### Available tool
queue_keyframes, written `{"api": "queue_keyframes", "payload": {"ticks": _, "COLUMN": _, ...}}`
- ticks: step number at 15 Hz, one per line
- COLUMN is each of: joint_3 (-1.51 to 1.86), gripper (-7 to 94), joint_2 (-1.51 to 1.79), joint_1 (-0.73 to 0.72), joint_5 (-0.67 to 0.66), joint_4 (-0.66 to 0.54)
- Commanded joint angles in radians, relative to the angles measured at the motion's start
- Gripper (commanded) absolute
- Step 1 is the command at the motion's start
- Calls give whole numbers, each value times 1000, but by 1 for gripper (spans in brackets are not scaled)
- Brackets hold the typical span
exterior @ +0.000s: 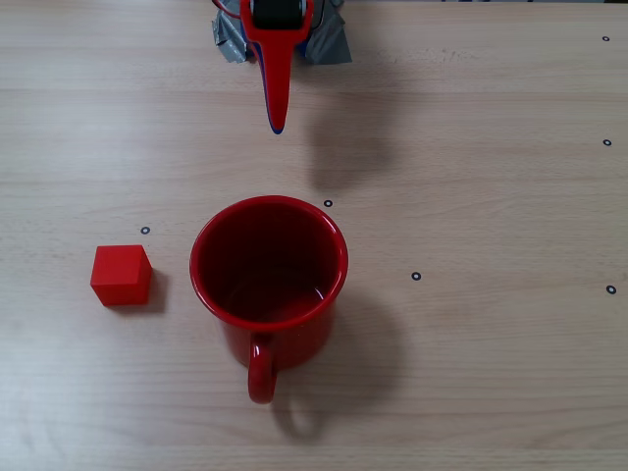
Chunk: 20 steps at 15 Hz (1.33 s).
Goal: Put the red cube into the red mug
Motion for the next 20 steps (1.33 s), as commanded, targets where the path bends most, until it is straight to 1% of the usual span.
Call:
{"api": "queue_keyframes", "payload": {"ticks": 1, "joint_3": 72, "gripper": 0, "joint_2": 58, "joint_1": -11, "joint_5": -8, "joint_4": -9}}
{"api": "queue_keyframes", "payload": {"ticks": 13, "joint_3": 71, "gripper": 0, "joint_2": 55, "joint_1": -11, "joint_5": -12, "joint_4": -6}}
{"api": "queue_keyframes", "payload": {"ticks": 15, "joint_3": 46, "gripper": 0, "joint_2": 18, "joint_1": 3, "joint_5": -32, "joint_4": -2}}
{"api": "queue_keyframes", "payload": {"ticks": 18, "joint_3": -75, "gripper": 0, "joint_2": -80, "joint_1": 17, "joint_5": -31, "joint_4": 48}}
{"api": "queue_keyframes", "payload": {"ticks": 20, "joint_3": -222, "gripper": 0, "joint_2": -199, "joint_1": 34, "joint_5": -32, "joint_4": 106}}
